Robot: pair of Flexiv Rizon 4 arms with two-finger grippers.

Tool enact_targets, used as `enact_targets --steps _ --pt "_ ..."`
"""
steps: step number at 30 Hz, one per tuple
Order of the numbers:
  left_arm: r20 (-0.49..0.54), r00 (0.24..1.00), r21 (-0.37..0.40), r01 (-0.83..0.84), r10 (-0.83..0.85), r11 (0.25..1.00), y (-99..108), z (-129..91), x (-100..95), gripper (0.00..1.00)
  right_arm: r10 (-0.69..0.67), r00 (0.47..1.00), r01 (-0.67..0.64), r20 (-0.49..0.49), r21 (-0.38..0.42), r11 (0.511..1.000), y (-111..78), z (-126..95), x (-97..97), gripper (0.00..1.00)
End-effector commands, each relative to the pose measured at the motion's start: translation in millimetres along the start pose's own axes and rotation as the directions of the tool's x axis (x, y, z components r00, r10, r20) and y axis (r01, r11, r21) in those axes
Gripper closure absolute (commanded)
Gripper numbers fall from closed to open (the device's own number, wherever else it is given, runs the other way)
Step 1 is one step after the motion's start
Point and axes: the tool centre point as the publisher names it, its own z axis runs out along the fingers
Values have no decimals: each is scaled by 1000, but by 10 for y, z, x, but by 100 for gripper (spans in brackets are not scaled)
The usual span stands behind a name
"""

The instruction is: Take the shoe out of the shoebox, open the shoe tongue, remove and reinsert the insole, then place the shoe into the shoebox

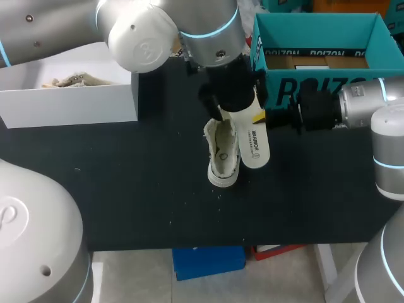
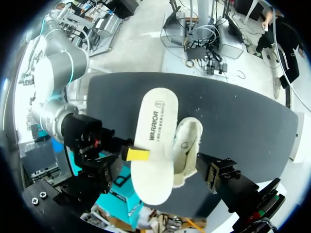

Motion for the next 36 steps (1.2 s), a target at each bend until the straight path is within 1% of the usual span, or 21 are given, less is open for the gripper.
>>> enact_targets --steps 1,3,5,7,8,10,11,13,15,20,23,26,30,31,34,36 --pt "-11 1000 12 3 -3 1000 184 34 -37 0 1 1000 -1 2 1 1000 5 2 7 100" --pt "-27 999 5 23 -23 1000 280 63 -28 0 1 1000 -1 2 1 1000 5 2 7 100" --pt "-11 1000 21 25 -25 999 361 74 -20 0 1 1000 -1 2 1 1000 5 2 7 100" --pt "-22 999 13 28 -28 1000 443 87 -21 0 1 1000 -1 2 1 1000 5 2 7 100" --pt "-12 1000 25 29 -29 999 481 87 -20 0 1 1000 -1 2 1 1000 5 2 7 100" --pt "-34 999 7 38 -38 999 562 93 -17 0 1 1000 -1 2 1 1000 5 2 7 100" --pt "-36 999 20 35 -34 999 594 101 -17 0 1 1000 -1 2 1 1000 5 2 7 100" --pt "-49 998 1 41 -41 999 672 119 -13 0 1 1000 -1 2 1 1000 5 2 7 100" --pt "-49 998 10 43 -43 999 746 137 -3 0 1 1000 -1 2 1 1000 5 2 7 100" --pt "-52 997 6 51 -51 999 882 174 14 0 1 1000 -1 2 1 1000 5 2 7 100" --pt "-56 997 7 46 -46 999 962 215 -10 0 1 1000 -1 2 1 1000 5 2 7 100" --pt "-52 997 18 53 -52 998 1064 253 -9 0 1 1000 -1 2 1 1000 5 2 7 100" --pt "-49 997 4 63 -63 998 1197 273 -22 0 1 1000 -1 2 1 1000 5 2 7 100" --pt "-59 996 -11 64 -65 998 1223 275 -23 0 1 1000 -1 2 1 1000 5 2 7 100" --pt "-57 996 -21 68 -70 997 1274 271 -19 0 1 1000 -1 2 1 1000 5 2 7 100" --pt "-47 996 -23 74 -75 997 1257 246 -8 0 1 1000 -1 2 1 1000 5 2 7 100"
